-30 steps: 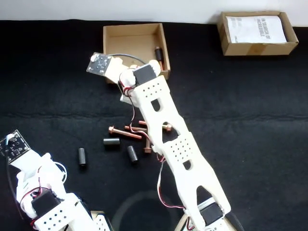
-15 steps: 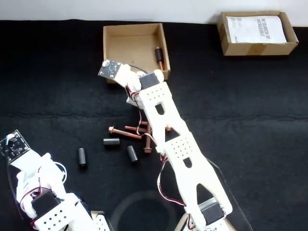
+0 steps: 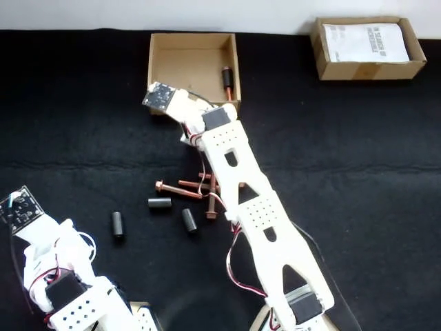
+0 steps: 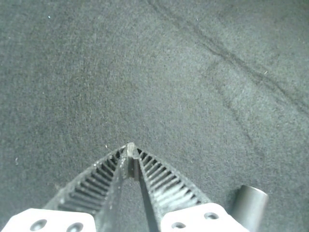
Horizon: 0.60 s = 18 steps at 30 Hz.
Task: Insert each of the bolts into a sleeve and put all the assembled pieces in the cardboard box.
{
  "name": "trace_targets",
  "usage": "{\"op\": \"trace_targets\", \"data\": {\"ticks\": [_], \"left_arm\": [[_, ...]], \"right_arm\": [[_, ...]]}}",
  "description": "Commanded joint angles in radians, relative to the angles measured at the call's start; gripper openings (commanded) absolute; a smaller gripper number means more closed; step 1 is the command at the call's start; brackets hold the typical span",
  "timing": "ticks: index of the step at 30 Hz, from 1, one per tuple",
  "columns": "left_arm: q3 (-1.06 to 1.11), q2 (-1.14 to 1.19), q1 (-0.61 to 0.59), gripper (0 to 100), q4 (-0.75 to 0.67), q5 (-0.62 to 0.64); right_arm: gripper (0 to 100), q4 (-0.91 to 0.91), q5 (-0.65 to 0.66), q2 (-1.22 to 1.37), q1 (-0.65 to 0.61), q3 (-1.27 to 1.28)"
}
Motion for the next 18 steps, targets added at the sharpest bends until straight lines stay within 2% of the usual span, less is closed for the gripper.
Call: {"op": "trace_targets", "data": {"ticks": [1,5,18], "left_arm": [[0.016,-0.033,-0.004,1,-0.002,-0.002],[0.016,-0.033,-0.002,1,-0.002,-0.002],[0.016,-0.031,-0.001,1,-0.002,-0.002]], "right_arm": [[0.7,0.064,-0.008,-0.042,0.027,-0.031],[0.8,0.159,-0.008,-0.16,0.021,-0.101],[0.8,0.308,-0.012,-0.654,-0.019,-0.108]]}}
